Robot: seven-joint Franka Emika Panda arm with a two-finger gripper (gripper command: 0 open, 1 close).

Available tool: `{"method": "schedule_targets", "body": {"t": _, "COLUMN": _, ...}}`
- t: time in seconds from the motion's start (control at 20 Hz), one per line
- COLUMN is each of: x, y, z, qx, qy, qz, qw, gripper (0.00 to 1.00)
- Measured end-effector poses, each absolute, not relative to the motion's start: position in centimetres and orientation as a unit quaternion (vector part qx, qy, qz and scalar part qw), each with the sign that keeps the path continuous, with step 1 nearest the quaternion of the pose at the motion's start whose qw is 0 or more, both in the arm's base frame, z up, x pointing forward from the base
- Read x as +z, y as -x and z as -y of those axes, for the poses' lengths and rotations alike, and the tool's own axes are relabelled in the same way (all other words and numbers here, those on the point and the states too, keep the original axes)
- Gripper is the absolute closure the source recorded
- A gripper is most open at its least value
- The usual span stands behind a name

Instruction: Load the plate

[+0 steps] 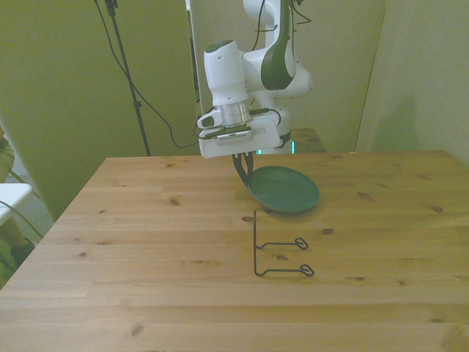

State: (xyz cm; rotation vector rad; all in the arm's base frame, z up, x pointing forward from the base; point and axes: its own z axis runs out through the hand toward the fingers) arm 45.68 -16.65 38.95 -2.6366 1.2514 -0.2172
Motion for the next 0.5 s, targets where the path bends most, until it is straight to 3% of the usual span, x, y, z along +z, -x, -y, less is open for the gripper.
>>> {"method": "schedule_targets", "body": {"t": 0.5, "x": 43.6, "y": -48.9, "z": 14.3, "qx": -0.112, "qy": 0.906, "qz": -0.396, "qw": 0.095, "gripper": 1.0}}
